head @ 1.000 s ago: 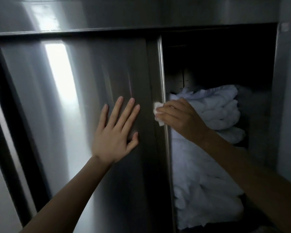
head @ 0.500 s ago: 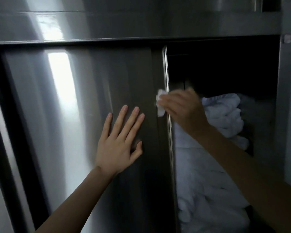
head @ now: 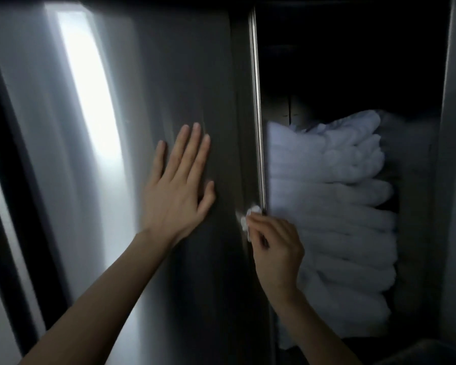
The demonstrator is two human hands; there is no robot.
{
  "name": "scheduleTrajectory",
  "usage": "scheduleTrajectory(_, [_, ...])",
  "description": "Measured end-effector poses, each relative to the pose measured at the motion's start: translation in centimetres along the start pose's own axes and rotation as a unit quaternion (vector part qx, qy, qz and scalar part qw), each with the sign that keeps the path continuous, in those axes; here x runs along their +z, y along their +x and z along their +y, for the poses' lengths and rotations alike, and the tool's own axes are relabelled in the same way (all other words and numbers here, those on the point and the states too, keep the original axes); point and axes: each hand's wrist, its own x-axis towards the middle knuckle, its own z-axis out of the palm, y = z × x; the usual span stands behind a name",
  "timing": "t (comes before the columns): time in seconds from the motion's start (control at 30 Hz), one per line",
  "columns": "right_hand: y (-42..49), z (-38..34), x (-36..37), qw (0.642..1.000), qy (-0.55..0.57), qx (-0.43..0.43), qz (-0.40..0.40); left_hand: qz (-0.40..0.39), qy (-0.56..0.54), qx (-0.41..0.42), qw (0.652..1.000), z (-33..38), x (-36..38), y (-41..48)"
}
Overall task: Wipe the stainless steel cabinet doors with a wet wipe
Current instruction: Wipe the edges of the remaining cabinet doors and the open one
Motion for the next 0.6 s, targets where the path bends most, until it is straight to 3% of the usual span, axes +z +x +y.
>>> scheduleTrajectory(0.1, [-2.2, 0.2, -0.8, 0.999, -0.013, -0.013, -0.037, -0.029, -0.015, 0.028, 0.999, 2.3, 0.8, -5.2])
scheduleTrajectory(0.27, [-0.1, -0.9, 1.0, 0.999, 0.005, 0.024, 0.027, -0.040, -0.011, 0.044, 0.998, 4.8, 2.2, -10.9])
scheduleTrajectory(0.43, [-11.8, 0.1, 0.8, 0.993, -0.004, 0.103, 0.055, -0.028, 0.001, 0.053, 0.998, 4.7, 2.5, -11.4])
scheduleTrajectory(0.6, [-18.5, 1.0, -0.5, 0.985, 0.040, 0.170, 0.006, -0.022, 0.026, 0.057, 0.998, 4.9, 2.8, -11.5])
